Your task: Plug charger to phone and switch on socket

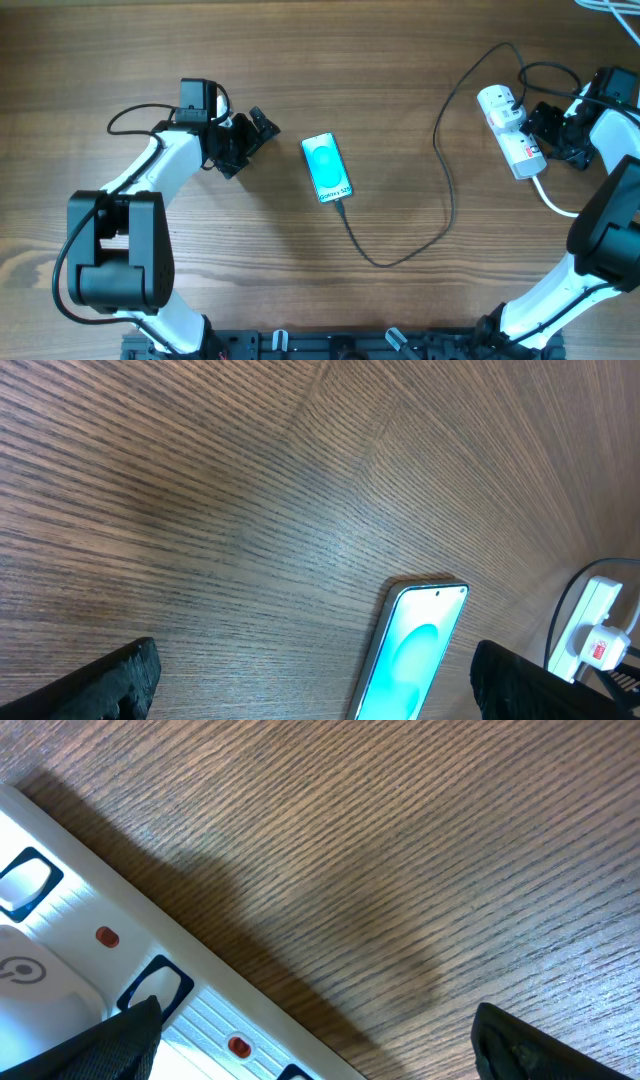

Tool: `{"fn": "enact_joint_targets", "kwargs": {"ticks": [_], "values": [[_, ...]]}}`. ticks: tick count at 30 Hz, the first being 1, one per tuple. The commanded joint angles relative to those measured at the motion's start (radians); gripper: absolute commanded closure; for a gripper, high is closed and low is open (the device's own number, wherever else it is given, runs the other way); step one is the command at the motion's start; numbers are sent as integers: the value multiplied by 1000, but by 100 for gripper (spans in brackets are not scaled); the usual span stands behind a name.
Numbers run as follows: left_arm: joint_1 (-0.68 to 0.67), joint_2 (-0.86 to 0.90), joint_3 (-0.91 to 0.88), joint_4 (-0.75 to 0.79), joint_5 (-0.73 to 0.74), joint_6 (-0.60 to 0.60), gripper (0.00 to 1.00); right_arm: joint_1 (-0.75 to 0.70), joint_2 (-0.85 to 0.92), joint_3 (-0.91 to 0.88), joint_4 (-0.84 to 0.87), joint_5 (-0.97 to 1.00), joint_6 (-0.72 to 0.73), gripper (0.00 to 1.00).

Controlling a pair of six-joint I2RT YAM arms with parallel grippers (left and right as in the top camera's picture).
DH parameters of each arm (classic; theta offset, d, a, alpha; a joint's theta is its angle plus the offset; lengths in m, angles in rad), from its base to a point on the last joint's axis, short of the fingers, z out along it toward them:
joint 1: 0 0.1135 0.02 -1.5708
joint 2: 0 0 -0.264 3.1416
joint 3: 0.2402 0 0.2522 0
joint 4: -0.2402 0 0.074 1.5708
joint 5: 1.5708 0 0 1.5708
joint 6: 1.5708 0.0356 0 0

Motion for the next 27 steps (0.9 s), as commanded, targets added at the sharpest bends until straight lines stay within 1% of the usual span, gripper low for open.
{"fn": "enact_joint_targets", "kwargs": {"ticks": [1, 3, 5, 6, 9, 10, 12, 18, 20, 23, 27], "values": [[5, -11, 7, 0, -10, 8, 0, 7, 28, -14, -5, -34, -28, 0], [5, -11, 7, 0, -10, 8, 0, 7, 28, -14, 13, -24, -21, 0], [5, -11, 7, 0, -10, 8, 0, 3, 28, -11, 34, 72, 48, 0], [5, -11, 7, 0, -10, 8, 0, -2, 28, -5, 42, 66, 51, 1], [5, -11, 7, 0, -10, 8, 0, -2, 28, -4, 57, -76, 24, 0], [5, -11, 7, 0, -10, 8, 0, -2, 28, -4, 44, -80, 21, 0], [5, -11, 7, 0, -10, 8, 0, -2, 28, -5, 34, -74, -11, 0], [5, -11, 7, 0, -10, 8, 0, -2, 28, -7, 24, -48, -22, 0], [5, -11, 7, 0, -10, 8, 0, -2, 28, -7, 26, -29, -19, 0], [5, -11, 7, 0, -10, 8, 0, -2, 28, -7, 54, 23, 28, 0], [5, -11, 7, 0, -10, 8, 0, -2, 28, -8, 51, 3, 24, 0]]}}
